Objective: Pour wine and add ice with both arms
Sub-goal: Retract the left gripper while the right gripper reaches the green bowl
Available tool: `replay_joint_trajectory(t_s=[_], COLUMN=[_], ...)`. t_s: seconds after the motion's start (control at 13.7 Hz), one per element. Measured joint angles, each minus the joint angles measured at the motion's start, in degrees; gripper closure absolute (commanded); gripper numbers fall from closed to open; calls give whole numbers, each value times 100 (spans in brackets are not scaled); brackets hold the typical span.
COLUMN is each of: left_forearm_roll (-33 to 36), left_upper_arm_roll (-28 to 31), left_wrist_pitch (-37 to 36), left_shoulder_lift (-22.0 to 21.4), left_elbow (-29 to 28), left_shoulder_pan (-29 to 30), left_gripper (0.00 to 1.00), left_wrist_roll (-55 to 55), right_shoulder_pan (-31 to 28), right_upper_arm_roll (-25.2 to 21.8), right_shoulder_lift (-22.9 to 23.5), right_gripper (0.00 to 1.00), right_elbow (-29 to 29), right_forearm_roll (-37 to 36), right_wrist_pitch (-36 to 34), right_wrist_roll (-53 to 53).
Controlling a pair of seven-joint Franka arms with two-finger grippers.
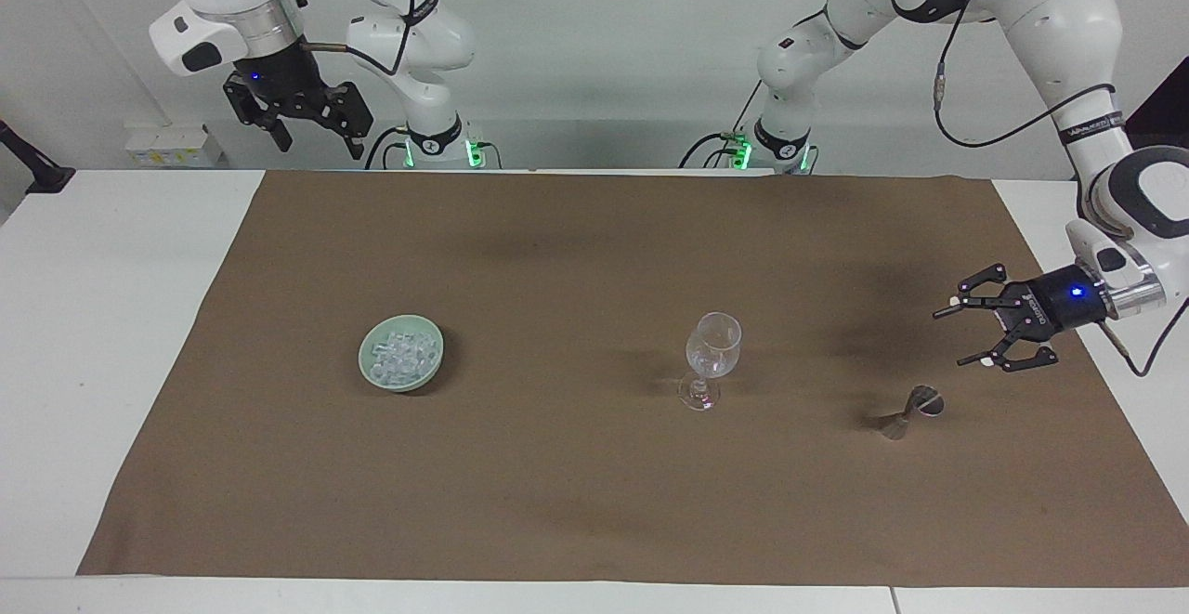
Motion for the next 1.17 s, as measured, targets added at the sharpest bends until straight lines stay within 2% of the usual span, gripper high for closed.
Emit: replay_joint_trajectory(t_s=[0.22,0.44,0.58,0.87,1.17], left_forearm_roll=[906,1529,1834,2351,2855], left_upper_arm_roll=[1,6,11,17,21], left_wrist_pitch=[1,10,77,113,109], left_shoulder_lift=[-627,-1213,-1509,-1967,-2476], left_elbow=[4,-47,-216,-562,-976], left_shoulder_pan=[-269,-689,-989,-1396,-1477], left_gripper=[22,22,22,17,5], left_wrist_roll=[-1523,-2721,-3405,-5606,-7547], right_shoulder_pan=[-36,-134,-140,-106,-4], right_upper_arm_roll=[-51,-70,-70,-53,-19], right_shoulder_lift=[1,20,39,84,234], right_gripper=[0,0,0,0,0], right_elbow=[-86,-384,-755,-1564,-2557], right_forearm_roll=[0,0,0,0,2], right_wrist_pitch=[393,849,1248,2000,3229], right_wrist_roll=[-67,-77,-88,-100,-104])
